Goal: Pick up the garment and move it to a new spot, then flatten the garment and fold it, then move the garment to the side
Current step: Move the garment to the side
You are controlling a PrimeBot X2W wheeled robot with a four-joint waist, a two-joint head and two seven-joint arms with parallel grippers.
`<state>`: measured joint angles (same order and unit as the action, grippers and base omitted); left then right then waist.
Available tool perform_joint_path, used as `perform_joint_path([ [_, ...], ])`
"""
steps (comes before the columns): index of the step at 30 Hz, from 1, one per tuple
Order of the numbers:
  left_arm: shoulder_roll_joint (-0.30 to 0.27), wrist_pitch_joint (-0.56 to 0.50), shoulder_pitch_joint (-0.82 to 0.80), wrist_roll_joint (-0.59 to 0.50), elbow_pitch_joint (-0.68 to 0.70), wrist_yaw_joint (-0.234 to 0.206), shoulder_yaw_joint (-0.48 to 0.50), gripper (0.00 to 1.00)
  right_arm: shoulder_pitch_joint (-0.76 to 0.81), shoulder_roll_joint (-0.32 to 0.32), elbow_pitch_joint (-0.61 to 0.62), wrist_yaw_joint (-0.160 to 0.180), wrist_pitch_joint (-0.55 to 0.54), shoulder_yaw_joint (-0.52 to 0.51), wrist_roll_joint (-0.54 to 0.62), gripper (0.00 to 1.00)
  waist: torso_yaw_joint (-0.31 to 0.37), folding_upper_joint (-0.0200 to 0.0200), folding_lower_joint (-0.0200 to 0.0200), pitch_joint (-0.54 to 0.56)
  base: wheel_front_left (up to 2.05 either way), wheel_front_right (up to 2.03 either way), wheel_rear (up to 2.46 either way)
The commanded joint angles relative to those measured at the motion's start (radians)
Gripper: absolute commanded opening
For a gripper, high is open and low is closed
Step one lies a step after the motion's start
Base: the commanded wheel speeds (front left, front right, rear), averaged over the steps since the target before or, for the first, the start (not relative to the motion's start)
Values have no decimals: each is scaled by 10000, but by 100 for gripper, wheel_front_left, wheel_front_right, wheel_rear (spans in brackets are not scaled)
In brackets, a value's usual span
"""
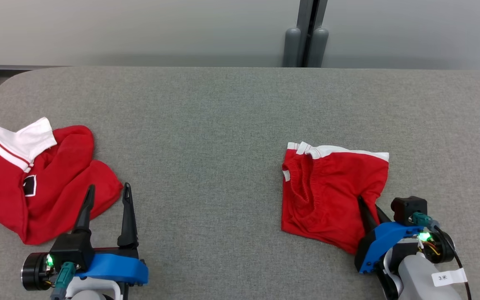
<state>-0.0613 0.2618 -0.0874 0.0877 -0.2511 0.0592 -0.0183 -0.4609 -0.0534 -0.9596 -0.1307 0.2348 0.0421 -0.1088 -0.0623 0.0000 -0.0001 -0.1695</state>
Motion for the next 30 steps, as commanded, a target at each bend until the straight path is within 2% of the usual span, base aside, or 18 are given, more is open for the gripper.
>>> perform_joint_path([
  [1, -10, 45, -93, -22, 10, 4, 3, 100, -26, 5, -143, -3, 9, 47, -64, 0, 44, 0, 1, 6, 0, 0, 0],
  [6, -16, 44, -28, -9, 100, 28, 58, 100, -277, -385, -12, 3, 217, 99, -41, 0, 426, 0, 1, -59, 0, 0, 0],
  [18, -159, 38, -820, -194, 462, 174, -25, 100, -303, -1622, 899, 0, 304, -20, -279, 0, 2118, 0, 1, -1143, 0, 0, 0],
  [23, -330, 36, -1347, -298, 671, 178, -30, 100, -210, -1791, 1391, 0, 310, -196, -437, 0, 2656, 0, 1, -1742, 0, 0, 0],
  [30, -595, 38, -1886, -334, 780, 252, 55, 100, -219, -1714, 2127, 0, 314, -312, -398, 0, 2894, 0, 1, -2192, 0, 0, 0],
])
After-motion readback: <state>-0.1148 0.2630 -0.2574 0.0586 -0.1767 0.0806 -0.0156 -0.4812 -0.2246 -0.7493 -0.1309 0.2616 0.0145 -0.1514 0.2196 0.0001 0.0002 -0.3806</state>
